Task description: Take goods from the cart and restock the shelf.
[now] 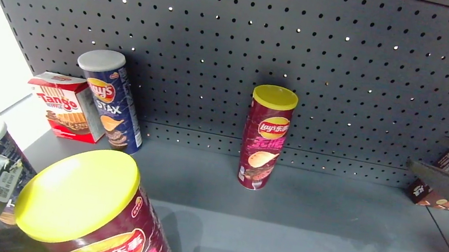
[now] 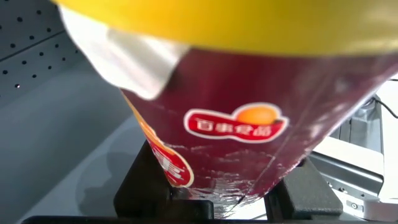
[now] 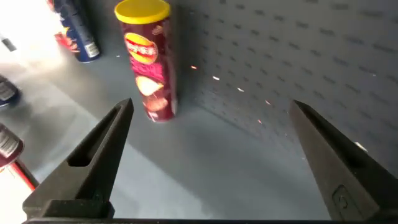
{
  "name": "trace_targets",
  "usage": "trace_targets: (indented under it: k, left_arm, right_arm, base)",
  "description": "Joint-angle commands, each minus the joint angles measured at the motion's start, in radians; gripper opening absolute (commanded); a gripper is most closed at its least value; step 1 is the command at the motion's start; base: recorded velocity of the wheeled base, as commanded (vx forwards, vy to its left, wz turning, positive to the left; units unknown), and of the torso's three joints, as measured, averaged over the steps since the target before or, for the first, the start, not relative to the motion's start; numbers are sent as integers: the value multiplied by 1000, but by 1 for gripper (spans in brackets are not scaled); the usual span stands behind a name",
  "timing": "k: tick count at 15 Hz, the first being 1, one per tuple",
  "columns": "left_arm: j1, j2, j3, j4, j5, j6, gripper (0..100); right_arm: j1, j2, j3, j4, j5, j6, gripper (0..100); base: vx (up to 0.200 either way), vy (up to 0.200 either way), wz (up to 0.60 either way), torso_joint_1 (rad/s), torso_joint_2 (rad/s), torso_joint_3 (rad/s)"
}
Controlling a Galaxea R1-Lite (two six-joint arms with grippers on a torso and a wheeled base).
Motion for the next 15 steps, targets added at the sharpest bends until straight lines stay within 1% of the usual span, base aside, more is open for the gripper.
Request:
trace_targets:
  k: [1, 2, 3, 4, 6, 9, 10, 15]
  left_arm:
    - [0, 1, -3, 0, 1, -1, 0]
    - [0, 1, -3, 0, 1, -1, 0]
    - [0, 1, -3, 0, 3, -1, 0]
    - [0, 1, -1, 0, 4, -1, 0]
    - [20, -16, 5, 0, 3, -1, 0]
    - [34, -38, 14, 1, 1, -2, 0]
    - [39, -41, 13, 1, 1, -12, 0]
    - [42, -39, -4, 1, 0, -15, 0]
  right_arm:
    - [42, 207, -91, -63, 67, -7, 100]
    - [36, 233, -105, -81, 115, -9, 100]
    - [16, 288, -131, -170, 236, -10, 100]
    - [14, 325, -135, -231, 313, -9, 100]
    - [13, 367, -135, -291, 428, -10, 100]
    - [14, 410, -151, -324, 526, -12, 100]
    - [7, 429, -161, -342, 570, -12, 100]
    - [8, 515, -164, -391, 624, -12, 100]
  base:
    - [0, 0, 0, 0, 0, 0]
    - [0, 0, 0, 0, 0, 0]
    - [0, 0, 0, 0, 0, 0]
    - [0, 0, 0, 0, 0, 0]
    - [0, 0, 0, 0, 0, 0]
    - [0, 0, 0, 0, 0, 0]
    - [0, 0, 0, 0, 0, 0]
    - [0, 0, 0, 0, 0, 0]
